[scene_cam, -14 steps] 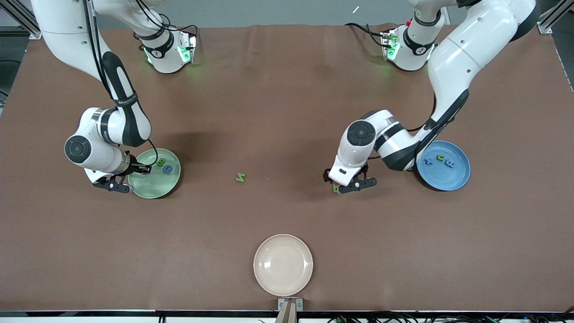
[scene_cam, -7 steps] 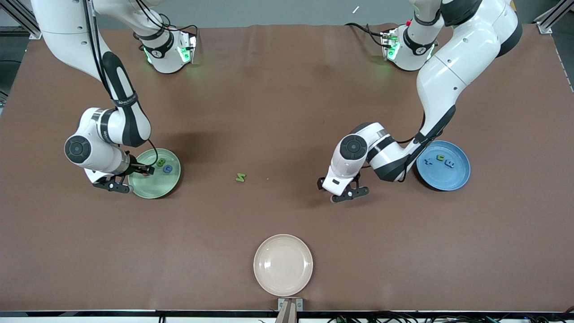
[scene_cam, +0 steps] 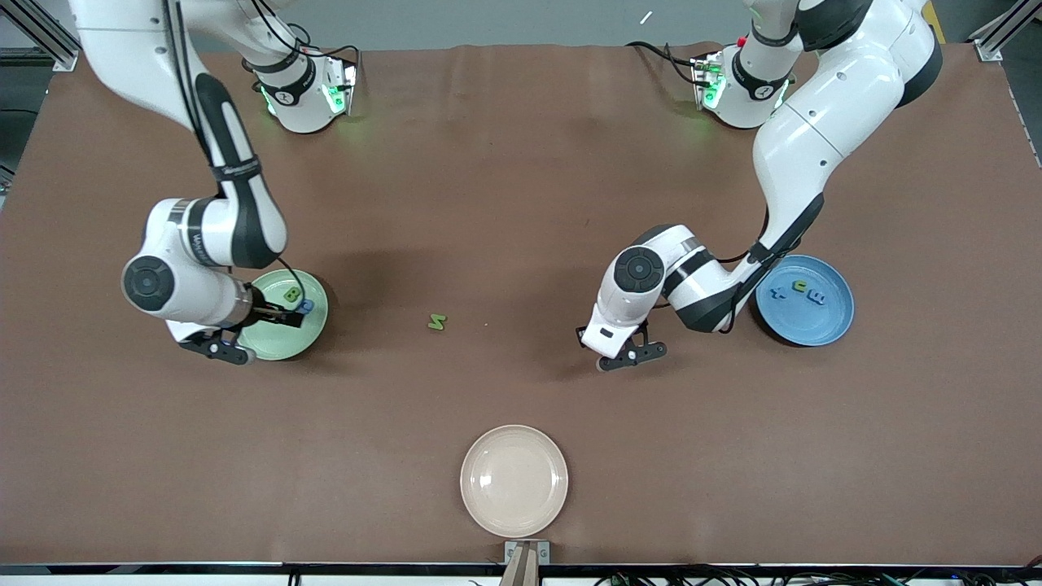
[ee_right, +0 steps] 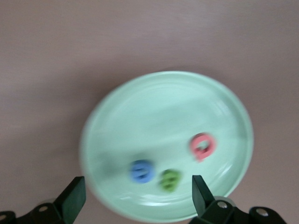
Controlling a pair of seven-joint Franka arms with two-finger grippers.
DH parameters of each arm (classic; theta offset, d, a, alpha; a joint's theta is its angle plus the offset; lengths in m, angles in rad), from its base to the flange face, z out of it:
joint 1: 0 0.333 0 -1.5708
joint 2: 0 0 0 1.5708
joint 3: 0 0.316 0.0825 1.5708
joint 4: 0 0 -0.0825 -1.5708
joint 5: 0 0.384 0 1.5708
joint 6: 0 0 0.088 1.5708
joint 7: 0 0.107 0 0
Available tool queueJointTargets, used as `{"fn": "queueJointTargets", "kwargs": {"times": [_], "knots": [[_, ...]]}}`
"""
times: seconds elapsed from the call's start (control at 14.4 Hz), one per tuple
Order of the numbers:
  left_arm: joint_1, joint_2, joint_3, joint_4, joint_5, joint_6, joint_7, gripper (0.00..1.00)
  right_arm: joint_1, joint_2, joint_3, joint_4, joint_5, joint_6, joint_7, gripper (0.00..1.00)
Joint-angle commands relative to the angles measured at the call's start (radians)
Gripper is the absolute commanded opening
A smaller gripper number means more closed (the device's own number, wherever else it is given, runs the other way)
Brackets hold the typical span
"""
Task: Sort upper and lower case letters into plates
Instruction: 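Grasp the q with the left gripper while the right gripper reaches the M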
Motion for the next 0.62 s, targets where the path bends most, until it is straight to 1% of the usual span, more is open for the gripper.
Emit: {"fn": "queueJointTargets", "kwargs": {"times": [0.0, 0.14, 0.28, 0.35, 0.55], "knots": [[-0.012, 0.01, 0.02, 0.017, -0.002, -0.013, 0.01, 0.31, 0.099, -0.003, -0.005, 0.026, 0.062, -0.007, 0.175, 1.0], [-0.014, 0.01, 0.036, 0.028, 0.0, -0.013, 0.01, 0.19, 0.145, 0.014, -0.005, 0.063, 0.114, -0.004, 0.197, 1.0], [-0.012, 0.004, 0.036, 0.037, 0.0, -0.013, 0.01, 0.1, 0.191, 0.035, -0.005, 0.077, 0.187, 0.016, 0.197, 1.0], [-0.012, -0.005, 0.034, 0.037, -0.005, -0.015, 0.008, 0.08, 0.215, 0.046, -0.005, 0.075, 0.2, 0.046, 0.198, 1.0], [0.012, -0.048, 0.021, 0.028, -0.012, -0.068, 0.016, 0.06, 0.301, 0.101, -0.006, 0.072, 0.198, 0.138, 0.273, 1.0]]}}
